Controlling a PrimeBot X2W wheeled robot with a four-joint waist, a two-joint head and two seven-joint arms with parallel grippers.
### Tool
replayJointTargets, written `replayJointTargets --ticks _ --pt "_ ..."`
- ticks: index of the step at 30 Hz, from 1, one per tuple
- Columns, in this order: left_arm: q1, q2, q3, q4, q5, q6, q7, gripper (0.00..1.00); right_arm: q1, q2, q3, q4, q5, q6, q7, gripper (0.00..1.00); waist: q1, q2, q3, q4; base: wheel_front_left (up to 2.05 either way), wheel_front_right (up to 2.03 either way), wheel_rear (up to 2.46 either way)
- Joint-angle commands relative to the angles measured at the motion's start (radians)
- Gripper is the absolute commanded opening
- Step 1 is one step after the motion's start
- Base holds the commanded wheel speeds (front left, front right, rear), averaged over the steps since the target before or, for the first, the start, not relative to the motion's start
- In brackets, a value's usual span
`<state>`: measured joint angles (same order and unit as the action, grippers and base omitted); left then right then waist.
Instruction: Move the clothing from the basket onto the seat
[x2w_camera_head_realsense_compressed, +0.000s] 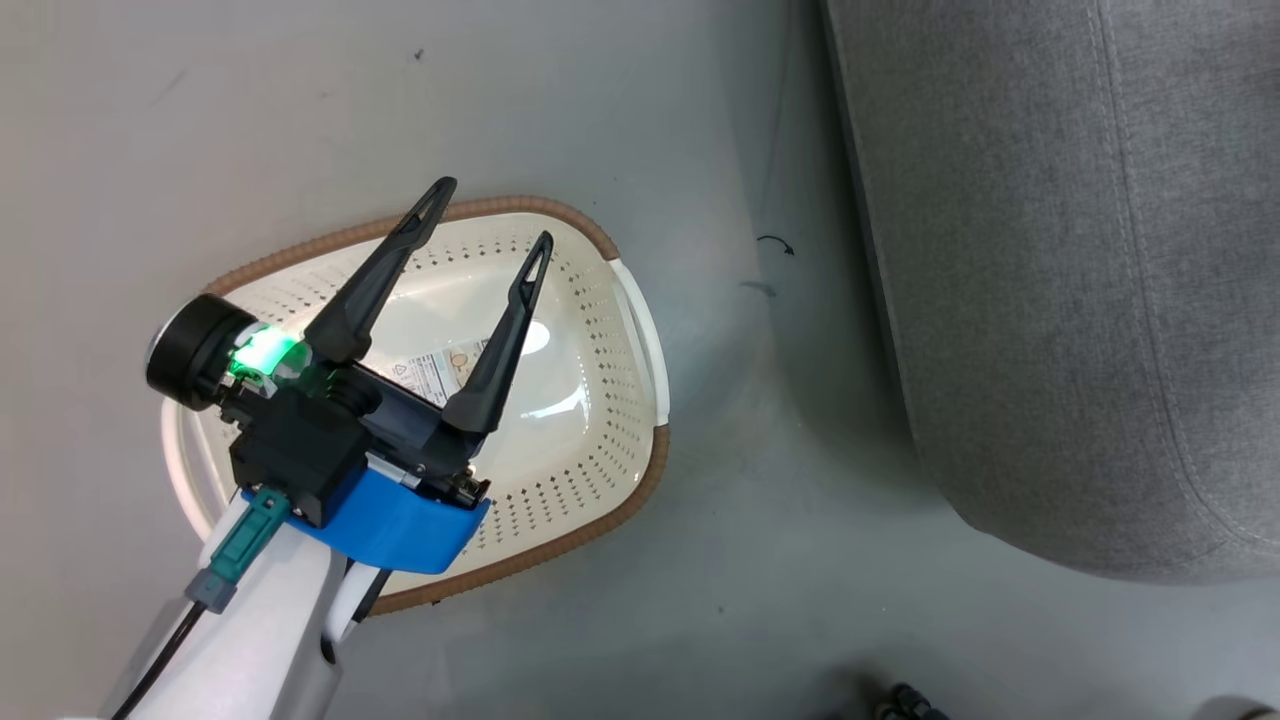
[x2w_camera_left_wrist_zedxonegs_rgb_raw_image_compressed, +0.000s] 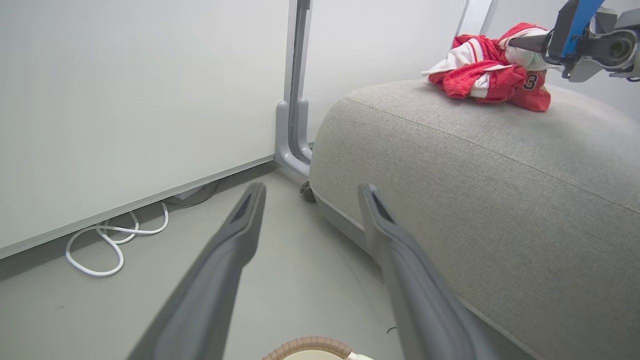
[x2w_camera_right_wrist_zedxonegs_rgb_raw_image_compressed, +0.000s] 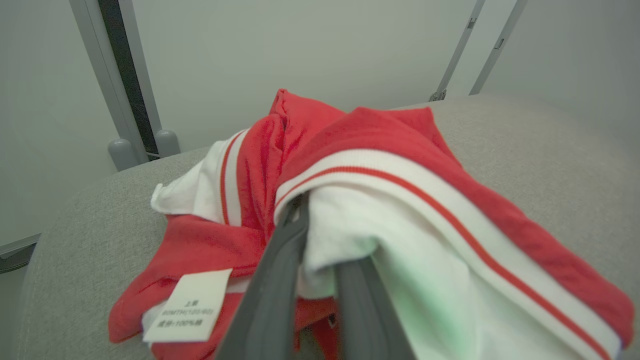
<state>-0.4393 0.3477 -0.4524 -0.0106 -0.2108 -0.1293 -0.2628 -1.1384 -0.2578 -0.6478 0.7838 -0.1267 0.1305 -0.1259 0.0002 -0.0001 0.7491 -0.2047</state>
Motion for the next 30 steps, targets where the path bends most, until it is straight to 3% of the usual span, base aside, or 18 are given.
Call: replayJointTargets --ticks 1,10,20,30 --pt "-0.019 -0.004 0.006 0.005 -0.002 -0.002 -0.003 1.00 -0.005 0.005 0.004 0.014 -0.012 0.001 -0.011 1.00 -0.0002 0.0001 -0.015 0.002 0.00 0.00 0.00" --pt "0.018 -0.052 0.015 0.044 -0.034 -0.002 -0.003 1.00 0.045 0.005 0.038 0.092 -0.036 0.001 -0.051 1.00 -0.0002 0.0001 -0.135 0.024 0.00 0.00 0.00" --pt "0.138 -0.113 0.090 0.092 -0.065 -0.002 -0.003 1.00 0.186 0.029 0.092 0.159 -0.018 0.001 -0.096 1.00 -0.0002 0.0001 -0.322 0.045 0.00 0.00 0.00" --pt "0.245 -0.174 0.155 0.136 -0.076 -0.002 -0.003 1.00 0.410 0.074 0.213 0.045 0.061 0.001 -0.137 1.00 -0.0002 0.0001 -0.486 0.103 0.00 0.00 0.00"
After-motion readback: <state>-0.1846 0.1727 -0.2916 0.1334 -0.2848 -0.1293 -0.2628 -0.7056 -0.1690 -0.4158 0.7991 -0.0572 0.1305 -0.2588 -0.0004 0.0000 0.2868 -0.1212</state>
